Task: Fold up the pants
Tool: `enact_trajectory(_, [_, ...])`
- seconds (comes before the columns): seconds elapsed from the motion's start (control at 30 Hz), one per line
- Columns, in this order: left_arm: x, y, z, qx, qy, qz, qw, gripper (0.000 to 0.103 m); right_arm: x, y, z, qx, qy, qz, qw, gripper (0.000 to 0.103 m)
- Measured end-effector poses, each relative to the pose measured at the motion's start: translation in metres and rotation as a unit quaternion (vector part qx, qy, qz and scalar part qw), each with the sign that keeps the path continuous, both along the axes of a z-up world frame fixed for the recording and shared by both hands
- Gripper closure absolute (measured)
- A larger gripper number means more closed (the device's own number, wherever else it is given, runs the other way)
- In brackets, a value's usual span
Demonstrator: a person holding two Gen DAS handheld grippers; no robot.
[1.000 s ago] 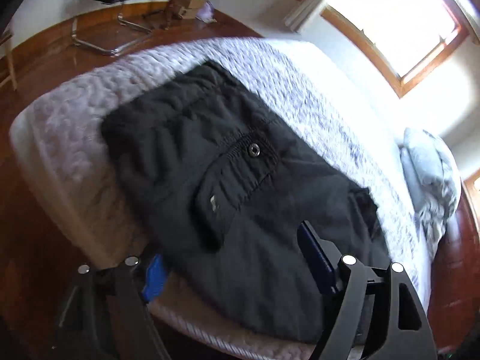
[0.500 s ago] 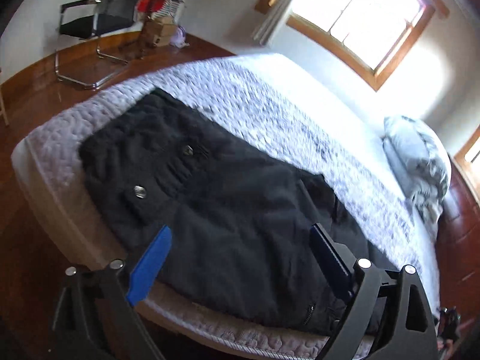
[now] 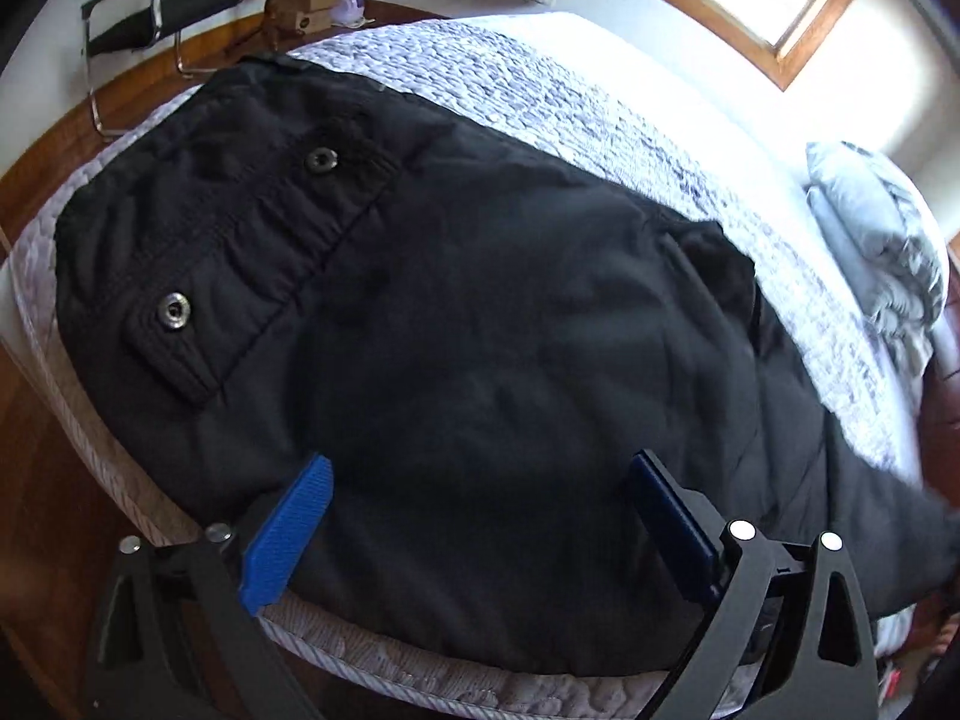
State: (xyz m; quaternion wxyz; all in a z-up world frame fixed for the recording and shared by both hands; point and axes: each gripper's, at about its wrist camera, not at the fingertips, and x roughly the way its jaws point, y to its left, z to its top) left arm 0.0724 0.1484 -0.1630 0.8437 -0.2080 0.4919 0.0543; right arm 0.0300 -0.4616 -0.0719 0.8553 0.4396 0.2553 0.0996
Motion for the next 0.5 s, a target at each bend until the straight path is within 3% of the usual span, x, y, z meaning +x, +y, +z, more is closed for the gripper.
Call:
enact_trajectory(0.03, [0.000, -0.001, 0.000, 0.003, 0.002, -0.004, 1.0000, 0.004, -0.005, 0.002, 0.002, -0.005, -0.013, 0.010, 1.000, 0.095])
enact_trajectory(0.1, [-0.002, 0.000, 0.000, -0.003, 0.000, -0.005, 1.0000, 0.004, -0.012, -0.003, -0.013, -0.006, 0.019, -0.002, 1.000, 0.093])
enact_trajectory(0.17, [-0.003, 0.002, -0.002, -0.011, -0.002, -0.002, 0.9999, 0.004, -0.016, -0.017, -0.049, 0.001, 0.104, -0.034, 0.994, 0.080])
enact_trajectory(0.2, [-0.003, 0.002, -0.002, -0.015, 0.000, -0.001, 0.9999, 0.004, -0.020, -0.025, -0.072, 0.011, 0.161, -0.053, 0.985, 0.077])
enact_trajectory(0.27, [-0.001, 0.002, 0.002, -0.017, 0.004, 0.001, 0.9999, 0.004, -0.029, -0.036, -0.098, 0.034, 0.210, -0.074, 0.974, 0.060])
enact_trajectory(0.3, [-0.002, 0.003, 0.004, -0.017, 0.007, 0.002, 0.9998, 0.004, -0.036, -0.040, -0.106, 0.050, 0.218, -0.080, 0.971, 0.057])
enact_trajectory(0.33, [-0.002, 0.004, 0.006, -0.017, 0.010, 0.003, 0.9998, 0.004, -0.040, -0.043, -0.109, 0.055, 0.223, -0.085, 0.970, 0.045])
enact_trajectory(0.37, [-0.002, 0.004, 0.007, -0.018, 0.013, 0.003, 0.9997, 0.004, -0.045, -0.044, -0.108, 0.055, 0.220, -0.087, 0.970, 0.041])
enact_trajectory(0.5, [-0.008, 0.010, 0.016, -0.037, 0.025, 0.017, 0.9989, 0.004, -0.061, -0.043, -0.093, 0.006, 0.229, -0.093, 0.969, 0.039])
